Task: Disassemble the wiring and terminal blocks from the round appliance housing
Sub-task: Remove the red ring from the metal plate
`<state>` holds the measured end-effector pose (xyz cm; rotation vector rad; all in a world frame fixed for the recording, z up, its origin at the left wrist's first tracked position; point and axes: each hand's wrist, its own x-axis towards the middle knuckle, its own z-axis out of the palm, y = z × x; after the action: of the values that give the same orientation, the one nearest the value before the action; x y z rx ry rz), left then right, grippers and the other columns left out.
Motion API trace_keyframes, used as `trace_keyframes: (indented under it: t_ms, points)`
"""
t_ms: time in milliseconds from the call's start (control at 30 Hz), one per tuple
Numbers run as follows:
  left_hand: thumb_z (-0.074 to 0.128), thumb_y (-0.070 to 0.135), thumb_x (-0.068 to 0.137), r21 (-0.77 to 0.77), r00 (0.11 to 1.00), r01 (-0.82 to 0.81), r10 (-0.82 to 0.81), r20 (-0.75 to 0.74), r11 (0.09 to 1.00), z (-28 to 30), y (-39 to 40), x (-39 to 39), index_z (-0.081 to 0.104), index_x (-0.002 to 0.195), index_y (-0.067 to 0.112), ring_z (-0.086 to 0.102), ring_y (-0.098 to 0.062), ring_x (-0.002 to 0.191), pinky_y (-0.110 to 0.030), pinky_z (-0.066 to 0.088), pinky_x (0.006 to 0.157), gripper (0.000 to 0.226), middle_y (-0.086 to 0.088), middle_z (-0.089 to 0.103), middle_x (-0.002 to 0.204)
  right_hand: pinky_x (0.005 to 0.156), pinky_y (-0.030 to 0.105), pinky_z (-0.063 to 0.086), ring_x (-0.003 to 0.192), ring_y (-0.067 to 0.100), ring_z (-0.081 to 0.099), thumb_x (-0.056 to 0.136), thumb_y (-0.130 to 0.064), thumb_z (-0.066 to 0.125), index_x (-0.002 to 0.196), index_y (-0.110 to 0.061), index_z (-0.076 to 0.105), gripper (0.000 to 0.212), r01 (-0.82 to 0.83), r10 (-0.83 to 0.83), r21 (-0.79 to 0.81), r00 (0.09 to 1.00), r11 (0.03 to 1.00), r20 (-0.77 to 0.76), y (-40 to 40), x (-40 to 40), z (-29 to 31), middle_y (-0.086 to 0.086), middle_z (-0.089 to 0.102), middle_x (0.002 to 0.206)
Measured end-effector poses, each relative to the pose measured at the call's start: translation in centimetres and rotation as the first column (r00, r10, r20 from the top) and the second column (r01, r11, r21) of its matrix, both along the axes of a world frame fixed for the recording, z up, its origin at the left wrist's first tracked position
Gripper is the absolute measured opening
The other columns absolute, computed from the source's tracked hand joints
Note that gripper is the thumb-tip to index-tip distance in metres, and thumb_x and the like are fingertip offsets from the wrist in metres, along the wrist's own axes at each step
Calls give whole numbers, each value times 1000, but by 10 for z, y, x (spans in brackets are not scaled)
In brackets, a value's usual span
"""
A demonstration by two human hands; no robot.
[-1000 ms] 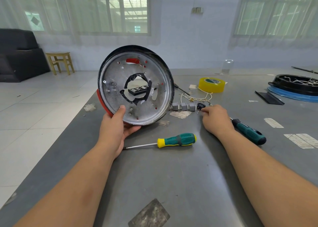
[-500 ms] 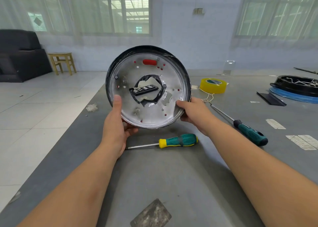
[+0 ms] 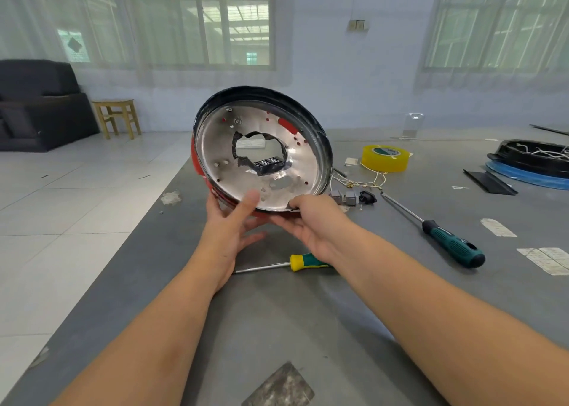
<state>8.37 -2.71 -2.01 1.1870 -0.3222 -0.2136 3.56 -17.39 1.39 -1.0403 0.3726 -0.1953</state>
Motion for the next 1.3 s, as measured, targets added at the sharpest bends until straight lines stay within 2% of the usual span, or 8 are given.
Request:
trace_keyframes:
  t_ms: [200, 567, 800, 867, 933, 1000, 1100, 1300]
  points:
    - [52, 7, 97, -154, 989, 3, -26, -145, 988, -5, 6, 11, 46, 142, 6, 76, -44, 98, -47, 65, 82, 46, -18, 68, 117, 68, 38, 64, 74, 27, 77, 95, -24, 70, 111, -13, 60, 22, 30, -36, -198, 999, 980, -25, -18, -2, 8, 9, 69, 107]
    - [71, 36, 97, -74, 991, -18, 8, -135, 997, -2, -4, 6, 52, 143, 19, 76, -33, 107, -42, 64, 87, 52, -5, 70, 134, 76, 42, 64, 101, 36, 72, 93, 12, 55, 124, 6, 58, 32, 25, -18, -108, 998, 994, 65, -8, -1, 0, 22, 71, 115]
    - [56, 4, 103, -168, 970, -101, 59, -237, 981, -2, 0, 12, 46, 144, 10, 73, -38, 110, -43, 66, 80, 43, -18, 69, 132, 85, 38, 62, 96, 26, 76, 93, -19, 74, 134, -1, 55, 49, -79, 101, -287, 993, 955, 61, -19, -6, 7, 16, 71, 122]
    - [55, 0, 103, -197, 961, -133, 77, -267, 971, -2, 1, 12, 44, 146, 7, 72, -38, 112, -42, 66, 77, 45, -20, 67, 134, 86, 40, 62, 88, 17, 77, 91, -45, 72, 146, -12, 46, 69, 7, -4, -641, 1000, 768, 6, -31, -11, 8, 6, 70, 123]
    - [53, -2, 103, -213, 954, -153, 88, -288, 965, -1, 0, 13, 43, 148, 7, 70, -38, 114, -42, 67, 75, 47, -19, 66, 135, 84, 30, 59, 89, 2, 72, 89, -68, 57, 136, -26, 57, 63, 84, -60, -926, 996, 369, 67, -44, -25, 0, -14, 71, 108]
    - [53, -3, 103, -218, 946, -167, 94, -311, 962, -1, -1, 15, 43, 149, 8, 69, -37, 115, -43, 66, 76, 47, -18, 65, 136, 82, 13, 49, 94, -10, 62, 85, -77, 44, 123, -33, 65, 61, 96, 45, -987, 994, 125, 103, -57, -47, -14, -25, 67, 100]
    - [52, -4, 104, -208, 934, -191, 112, -338, 959, -2, -1, 18, 42, 148, 8, 68, -35, 117, -42, 66, 76, 47, -18, 63, 139, 92, 15, 44, 107, -8, 54, 88, -74, 44, 132, -34, 60, 61, -6, 236, -985, 971, -175, -48, -78, -71, -36, -23, 59, 116]
    - [50, -9, 103, -186, 941, -201, 137, -309, 962, -7, 1, 20, 39, 143, 12, 66, -39, 119, -46, 66, 67, 46, -19, 61, 139, 91, 24, 48, 104, 3, 55, 93, -52, 63, 125, -35, 66, 36, -38, 343, -979, 933, -201, -106, -86, -71, -41, -15, 57, 112]
